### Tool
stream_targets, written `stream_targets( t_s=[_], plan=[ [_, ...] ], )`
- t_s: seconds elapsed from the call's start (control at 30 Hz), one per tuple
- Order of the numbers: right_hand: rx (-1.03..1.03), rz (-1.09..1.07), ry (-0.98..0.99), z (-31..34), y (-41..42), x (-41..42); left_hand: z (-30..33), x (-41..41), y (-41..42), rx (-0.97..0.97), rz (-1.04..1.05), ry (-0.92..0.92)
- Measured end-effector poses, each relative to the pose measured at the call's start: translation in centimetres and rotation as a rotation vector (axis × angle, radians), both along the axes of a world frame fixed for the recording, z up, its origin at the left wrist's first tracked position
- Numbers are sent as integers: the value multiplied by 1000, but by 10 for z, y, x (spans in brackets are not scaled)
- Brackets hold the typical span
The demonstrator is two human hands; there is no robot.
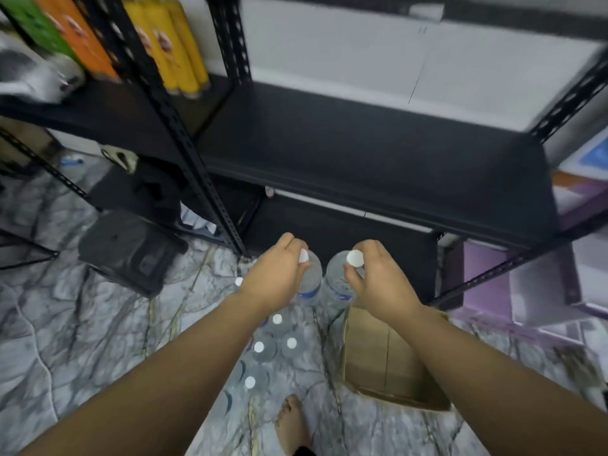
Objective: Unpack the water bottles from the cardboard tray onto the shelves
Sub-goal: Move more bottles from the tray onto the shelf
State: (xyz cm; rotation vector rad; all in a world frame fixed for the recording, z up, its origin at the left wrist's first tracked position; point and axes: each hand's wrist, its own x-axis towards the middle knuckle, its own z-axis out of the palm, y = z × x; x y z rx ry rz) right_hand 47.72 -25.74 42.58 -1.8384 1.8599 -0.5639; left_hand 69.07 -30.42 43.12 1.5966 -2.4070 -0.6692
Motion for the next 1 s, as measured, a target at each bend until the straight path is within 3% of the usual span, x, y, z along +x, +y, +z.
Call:
stream_targets(
  t_s=[0.3, 0.57, 1.0],
  plan=[
    [-189, 98, 2, 179, 50, -45, 200, -27, 53, -116, -55, -35],
    [-345, 152, 40, 302, 80, -75, 331, -53, 89, -329, -48, -11],
    [-649, 149, -55, 486, 34, -85, 537, -37, 65, -606, 15, 28]
  ],
)
